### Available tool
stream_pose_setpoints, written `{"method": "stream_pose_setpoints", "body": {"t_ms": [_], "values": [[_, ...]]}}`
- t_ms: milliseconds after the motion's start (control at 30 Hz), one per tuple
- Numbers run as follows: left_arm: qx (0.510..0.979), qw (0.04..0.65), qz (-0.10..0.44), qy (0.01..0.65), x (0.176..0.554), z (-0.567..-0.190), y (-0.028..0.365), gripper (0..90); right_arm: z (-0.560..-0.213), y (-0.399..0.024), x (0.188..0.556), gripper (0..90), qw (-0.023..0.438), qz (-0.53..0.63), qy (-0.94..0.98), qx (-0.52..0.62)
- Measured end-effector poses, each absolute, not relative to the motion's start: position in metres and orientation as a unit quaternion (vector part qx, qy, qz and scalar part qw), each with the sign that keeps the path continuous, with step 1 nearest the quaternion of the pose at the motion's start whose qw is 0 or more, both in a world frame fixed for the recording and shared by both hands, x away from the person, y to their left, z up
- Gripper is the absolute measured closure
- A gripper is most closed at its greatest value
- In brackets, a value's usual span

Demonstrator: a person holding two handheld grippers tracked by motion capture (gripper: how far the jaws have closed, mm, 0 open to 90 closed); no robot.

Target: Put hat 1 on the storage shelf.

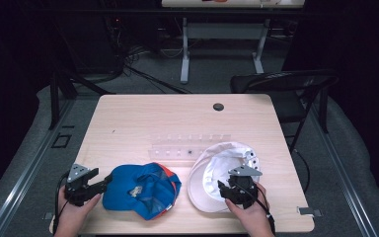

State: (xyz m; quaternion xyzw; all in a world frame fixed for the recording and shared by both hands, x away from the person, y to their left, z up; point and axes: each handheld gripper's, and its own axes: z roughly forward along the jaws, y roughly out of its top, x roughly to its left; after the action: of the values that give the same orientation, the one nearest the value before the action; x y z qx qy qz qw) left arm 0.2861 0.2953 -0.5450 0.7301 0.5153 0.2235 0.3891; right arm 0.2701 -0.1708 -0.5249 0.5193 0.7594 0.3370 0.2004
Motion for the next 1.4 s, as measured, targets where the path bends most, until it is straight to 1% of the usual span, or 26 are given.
{"method": "stream_pose_setpoints", "body": {"t_ms": [200, 400, 433, 467, 500, 633, 767, 833, 967, 1067, 1133, 1167, 1200, 1267, 1300, 1367, 1400], "values": [[0.735, 0.384, 0.230, 0.509, 0.286, -0.545, 0.292, 42.6, -0.512, -0.175, 0.267, 52.0, 0.216, 0.330, 0.761, 0.516], [0.745, 0.369, 0.234, 0.504, 0.288, -0.546, 0.288, 43.0, -0.482, -0.191, 0.274, 51.9, 0.223, 0.324, 0.759, 0.519], [0.745, 0.369, 0.234, 0.504, 0.288, -0.546, 0.288, 42.9, -0.482, -0.191, 0.274, 51.9, 0.223, 0.324, 0.759, 0.519], [0.745, 0.368, 0.235, 0.504, 0.288, -0.546, 0.288, 42.9, -0.471, -0.196, 0.279, 52.2, 0.229, 0.316, 0.763, 0.515], [0.745, 0.368, 0.235, 0.504, 0.288, -0.546, 0.288, 43.0, -0.471, -0.196, 0.279, 52.2, 0.229, 0.316, 0.763, 0.515], [0.746, 0.368, 0.232, 0.504, 0.288, -0.547, 0.288, 42.9, -0.446, -0.208, 0.291, 51.8, 0.250, 0.304, 0.764, 0.511], [0.747, 0.368, 0.230, 0.504, 0.288, -0.547, 0.288, 42.9, -0.439, -0.215, 0.302, 51.5, 0.258, 0.296, 0.761, 0.517], [0.748, 0.368, 0.229, 0.503, 0.288, -0.548, 0.287, 43.0, -0.439, -0.224, 0.313, 50.9, 0.262, 0.285, 0.757, 0.526], [0.747, 0.369, 0.227, 0.505, 0.288, -0.549, 0.288, 42.9, -0.444, -0.235, 0.323, 50.4, 0.239, 0.281, 0.755, 0.542], [0.746, 0.369, 0.225, 0.506, 0.288, -0.549, 0.288, 42.9, -0.449, -0.239, 0.325, 49.1, 0.212, 0.278, 0.755, 0.555], [0.747, 0.369, 0.225, 0.506, 0.288, -0.550, 0.288, 43.0, -0.452, -0.242, 0.326, 48.0, 0.185, 0.283, 0.753, 0.565], [0.747, 0.369, 0.225, 0.506, 0.288, -0.550, 0.288, 42.9, -0.452, -0.242, 0.326, 48.0, 0.185, 0.283, 0.753, 0.565], [0.747, 0.369, 0.225, 0.505, 0.288, -0.550, 0.287, 42.9, -0.455, -0.246, 0.328, 47.7, 0.164, 0.286, 0.750, 0.574], [0.748, 0.368, 0.225, 0.504, 0.288, -0.549, 0.287, 42.9, -0.457, -0.248, 0.329, 47.7, 0.157, 0.285, 0.748, 0.578], [0.749, 0.367, 0.224, 0.505, 0.288, -0.549, 0.287, 42.9, -0.461, -0.250, 0.331, 47.6, 0.141, 0.284, 0.749, 0.582], [0.749, 0.367, 0.224, 0.505, 0.288, -0.550, 0.287, 42.9, -0.464, -0.251, 0.332, 47.7, 0.136, 0.282, 0.750, 0.583], [0.748, 0.368, 0.224, 0.505, 0.288, -0.550, 0.287, 42.9, -0.468, -0.252, 0.333, 49.6, 0.122, 0.282, 0.748, 0.588]]}}
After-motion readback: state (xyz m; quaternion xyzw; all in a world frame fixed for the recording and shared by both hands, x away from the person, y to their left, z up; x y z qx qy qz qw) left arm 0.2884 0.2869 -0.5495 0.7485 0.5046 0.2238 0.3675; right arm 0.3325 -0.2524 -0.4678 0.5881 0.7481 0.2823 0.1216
